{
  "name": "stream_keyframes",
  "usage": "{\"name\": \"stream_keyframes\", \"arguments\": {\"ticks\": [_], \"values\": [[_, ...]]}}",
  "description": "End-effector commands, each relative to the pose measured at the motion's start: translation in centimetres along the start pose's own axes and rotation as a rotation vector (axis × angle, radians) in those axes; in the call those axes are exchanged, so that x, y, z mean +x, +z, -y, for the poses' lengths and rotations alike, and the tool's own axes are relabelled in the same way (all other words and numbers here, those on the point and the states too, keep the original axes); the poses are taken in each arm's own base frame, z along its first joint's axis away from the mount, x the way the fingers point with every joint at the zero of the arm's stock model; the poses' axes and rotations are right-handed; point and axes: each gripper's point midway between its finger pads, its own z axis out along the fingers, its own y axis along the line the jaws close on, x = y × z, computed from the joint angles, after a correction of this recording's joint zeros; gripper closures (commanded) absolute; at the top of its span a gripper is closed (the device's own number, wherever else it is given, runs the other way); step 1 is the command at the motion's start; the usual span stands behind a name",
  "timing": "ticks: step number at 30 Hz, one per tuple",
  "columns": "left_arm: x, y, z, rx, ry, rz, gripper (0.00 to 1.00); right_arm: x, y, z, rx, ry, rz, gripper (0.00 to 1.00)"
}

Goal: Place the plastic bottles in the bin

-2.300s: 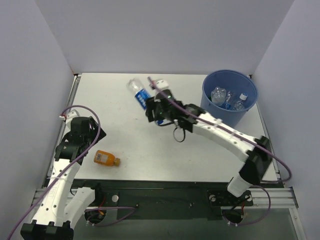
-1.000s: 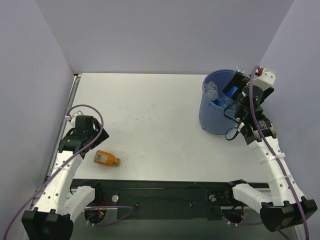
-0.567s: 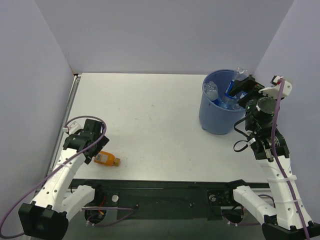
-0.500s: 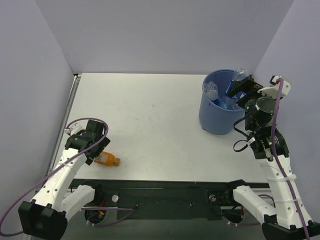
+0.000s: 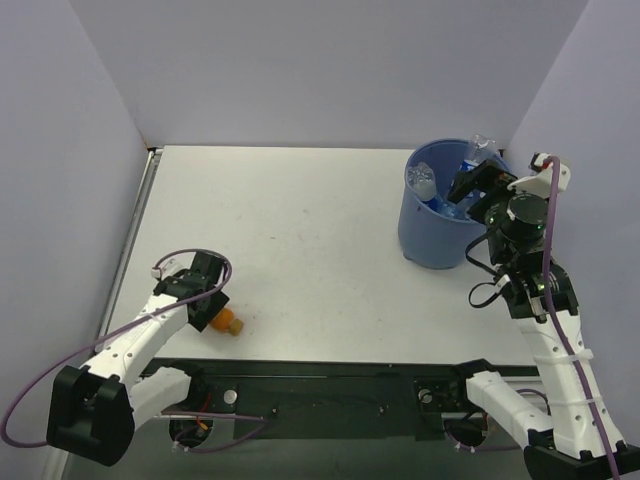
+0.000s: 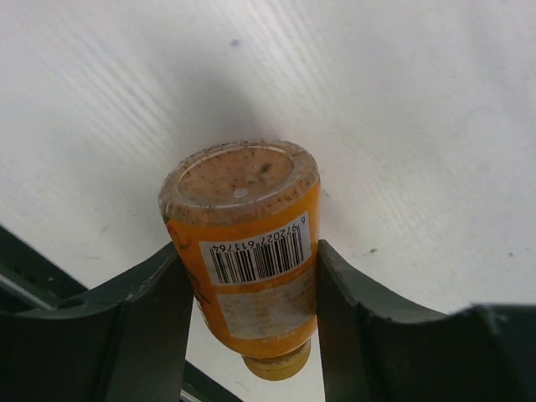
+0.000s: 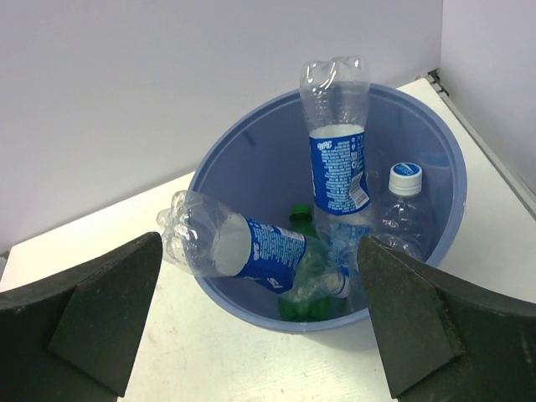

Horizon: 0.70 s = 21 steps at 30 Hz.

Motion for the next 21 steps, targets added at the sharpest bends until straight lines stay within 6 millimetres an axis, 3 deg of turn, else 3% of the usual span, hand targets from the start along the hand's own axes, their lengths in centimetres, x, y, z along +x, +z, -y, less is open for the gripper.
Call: {"name": "stream_keyframes", "arguments": {"ticks": [1, 3, 6, 9, 11, 15, 16, 18, 21], "values": [[-0.4, -2.0, 7.7, 0.272, 0.049, 0.012, 0.49, 0.3, -1.1, -1.4, -0.067, 0.008, -0.04, 0.05], [0.8, -3.0, 10.7, 0.358, 0.132, -0.008, 0.5, 1.3, -1.4, -1.9, -0.093, 0.02, -0.064, 0.05], [3.2, -5.0, 15.3, 0.495, 0.247, -0.041, 0.51, 3.7, -1.9, -4.4, -0.215, -0.012, -0.153, 0.05], [7.8, -7.3, 20.2, 0.665, 0.395, -0.14, 0.51, 6.4, -3.9, -7.8, -0.368, -0.107, -0.244, 0.05], [10.4, -8.0, 22.1, 0.707, 0.468, -0.195, 0.49, 8.9, -5.2, -9.6, -0.442, -0.141, -0.327, 0.05], [14.1, -7.2, 24.0, 0.691, 0.567, -0.277, 0.42, 15.1, -7.4, -10.8, -0.477, -0.224, -0.471, 0.05], [14.6, -7.0, 24.1, 0.687, 0.578, -0.288, 0.33, 16.7, -7.6, -10.5, -0.462, -0.228, -0.504, 0.05], [15.5, -6.2, 23.9, 0.659, 0.591, -0.324, 0.2, 19.0, -8.1, -10.3, -0.452, -0.238, -0.548, 0.05], [15.5, -6.0, 23.3, 0.645, 0.593, -0.327, 0.09, 20.3, -8.4, -10.0, -0.436, -0.211, -0.571, 0.05]]}}
